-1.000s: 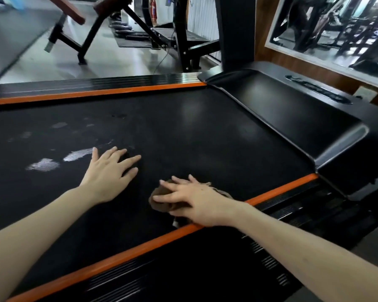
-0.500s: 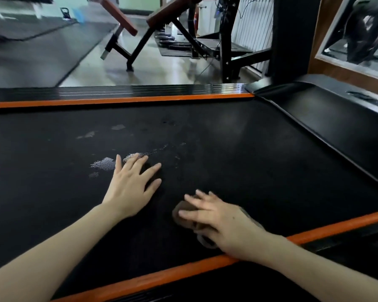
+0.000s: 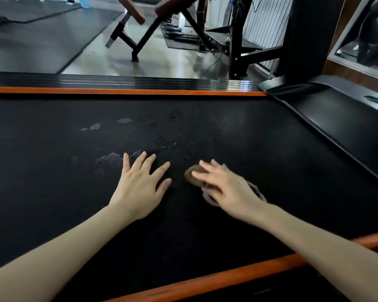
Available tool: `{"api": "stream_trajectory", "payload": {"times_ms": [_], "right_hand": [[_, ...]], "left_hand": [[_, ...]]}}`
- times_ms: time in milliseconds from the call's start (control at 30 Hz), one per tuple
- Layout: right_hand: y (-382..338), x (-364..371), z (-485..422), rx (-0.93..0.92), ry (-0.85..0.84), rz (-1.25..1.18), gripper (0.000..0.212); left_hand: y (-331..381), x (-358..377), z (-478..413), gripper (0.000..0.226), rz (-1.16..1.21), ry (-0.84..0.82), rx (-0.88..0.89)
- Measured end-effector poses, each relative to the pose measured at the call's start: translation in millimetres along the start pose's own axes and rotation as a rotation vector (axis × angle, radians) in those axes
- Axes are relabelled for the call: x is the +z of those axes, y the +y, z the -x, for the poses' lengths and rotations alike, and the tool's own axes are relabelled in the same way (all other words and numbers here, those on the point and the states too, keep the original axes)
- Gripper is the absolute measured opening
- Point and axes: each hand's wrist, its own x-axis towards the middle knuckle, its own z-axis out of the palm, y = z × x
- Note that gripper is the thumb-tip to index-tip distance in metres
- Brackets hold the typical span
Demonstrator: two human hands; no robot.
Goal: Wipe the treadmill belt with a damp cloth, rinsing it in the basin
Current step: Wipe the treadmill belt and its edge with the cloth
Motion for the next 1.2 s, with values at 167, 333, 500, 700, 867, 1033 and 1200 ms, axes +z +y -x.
{"api": "stream_trajectory", "payload": {"times_ms": [167,333,500,700,867,1033,1200], "right_hand": [[-1.8,2.2,11.8,-0.183,-0.111,-0.039,0.051],[49.0,-4.0,-52.0,0.087,0.055,0.032,0.046],[62.1,3.4,-101.5,0.353,0.187,0.108,0.041],[1.3,12.3,-7.3,-0.134,-0.086,-0.06,0.052],[36.0,2.4,-67.9,-0.016,-0.027,-0.004,0.045],[69.2,11.1,-151.4,0.283,0.152,0.051,0.039],[78.0,12.3,-160.5,0.264,0.171,0.045,0.039]], "left_hand": [[-1.5,7.1,-0.1,0.063,-0.019,0.02,0.026],[-2.0,9.3,1.3,0.057,-0.032,0.026,0.021],[-2.9,8.5,0.8,0.056,-0.034,0.022,0.015],[-1.3,8.3,0.6,0.053,-0.053,0.036,0.027],[-2.4,8.2,1.7,0.053,-0.037,0.032,0.023],[-4.4,0.2,-0.3,0.051,0.039,0.07,0.002],[-53.7,-25.5,-52.7,0.06,0.046,0.107,-0.056]]}}
